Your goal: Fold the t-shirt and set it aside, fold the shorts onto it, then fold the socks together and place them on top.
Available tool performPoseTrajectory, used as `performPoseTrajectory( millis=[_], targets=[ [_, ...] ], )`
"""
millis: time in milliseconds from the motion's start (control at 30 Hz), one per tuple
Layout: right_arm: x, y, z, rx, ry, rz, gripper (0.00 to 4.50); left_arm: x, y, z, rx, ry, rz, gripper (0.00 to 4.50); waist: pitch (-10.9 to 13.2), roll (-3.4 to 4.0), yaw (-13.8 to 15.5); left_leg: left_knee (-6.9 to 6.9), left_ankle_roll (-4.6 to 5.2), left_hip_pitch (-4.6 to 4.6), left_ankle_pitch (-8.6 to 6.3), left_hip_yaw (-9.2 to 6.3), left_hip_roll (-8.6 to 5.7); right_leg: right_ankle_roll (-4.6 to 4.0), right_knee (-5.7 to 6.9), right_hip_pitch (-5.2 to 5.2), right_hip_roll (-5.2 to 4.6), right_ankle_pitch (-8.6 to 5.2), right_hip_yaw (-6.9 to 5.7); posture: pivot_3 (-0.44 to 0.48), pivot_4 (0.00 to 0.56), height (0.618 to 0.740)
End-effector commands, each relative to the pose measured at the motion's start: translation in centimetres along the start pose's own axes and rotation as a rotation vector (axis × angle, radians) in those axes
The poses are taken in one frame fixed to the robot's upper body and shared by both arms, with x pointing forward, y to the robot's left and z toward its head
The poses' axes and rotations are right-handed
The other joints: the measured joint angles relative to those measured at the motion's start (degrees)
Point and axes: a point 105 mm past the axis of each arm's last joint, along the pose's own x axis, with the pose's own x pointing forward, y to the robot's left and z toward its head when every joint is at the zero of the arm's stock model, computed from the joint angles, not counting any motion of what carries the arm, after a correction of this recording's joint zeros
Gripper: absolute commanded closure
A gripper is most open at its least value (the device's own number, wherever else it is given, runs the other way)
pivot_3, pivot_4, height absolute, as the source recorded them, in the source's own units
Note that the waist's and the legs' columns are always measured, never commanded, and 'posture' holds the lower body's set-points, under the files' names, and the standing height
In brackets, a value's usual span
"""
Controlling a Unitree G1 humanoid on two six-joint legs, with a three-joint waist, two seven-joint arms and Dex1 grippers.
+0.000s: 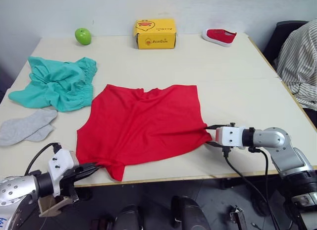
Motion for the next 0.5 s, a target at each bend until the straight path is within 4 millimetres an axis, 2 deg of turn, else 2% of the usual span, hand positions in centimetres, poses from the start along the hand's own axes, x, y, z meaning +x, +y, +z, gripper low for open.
performPoseTrajectory(
  millis=[33,133,167,267,400,500],
  targets=[
    [1.0,1.8,-0.6,0.026,0.018,0.079,3.39,0.2,0.0,0.5,0.025,-0.013,0.006,4.50,0.00,0.00,-0.27,0.00,-0.02,0.01,0.00,0.00,0.01,-0.01,0.01,0.00,0.02,-0.01,0.00,0.000,0.150,0.740],
    [0.7,1.9,-0.6,0.030,0.015,0.091,4.36,0.1,0.2,0.5,0.031,-0.012,0.018,4.50,0.00,0.00,-0.36,0.00,-0.07,0.02,0.00,0.00,0.08,-0.03,0.02,0.00,0.12,-0.01,0.02,0.000,0.150,0.740],
    [0.4,1.9,-0.6,0.031,0.015,0.094,4.48,0.0,0.3,0.5,0.033,-0.011,0.021,4.50,0.00,0.00,-0.35,0.00,-0.09,0.03,0.01,0.01,0.09,-0.04,0.02,0.00,0.19,-0.01,0.04,0.000,0.150,0.740],
    [-0.9,1.9,-0.4,0.069,-0.005,0.114,4.48,-0.2,0.4,0.5,0.040,-0.009,0.023,4.50,0.03,0.05,-0.15,-0.01,-0.13,0.03,0.00,0.01,0.12,-0.10,0.03,-0.02,0.38,-0.03,0.06,0.000,0.150,0.740],
    [-4.1,3.2,0.7,0.180,-0.054,0.250,4.48,-1.2,0.0,0.7,0.022,0.000,-0.020,4.50,0.10,0.16,1.29,-0.02,-0.14,-0.03,-0.10,-0.01,0.14,-0.18,-0.01,-0.06,0.41,-0.09,0.05,0.000,0.150,0.740],
    [-6.7,4.3,0.6,0.297,-0.003,0.355,4.48,-2.3,-1.5,-0.2,-0.051,0.063,-0.126,4.50,0.13,0.22,1.38,-0.01,-0.10,-0.09,-0.18,0.00,0.18,-0.21,-0.11,-0.08,0.43,-0.11,0.01,0.000,0.150,0.740]
  ],
)
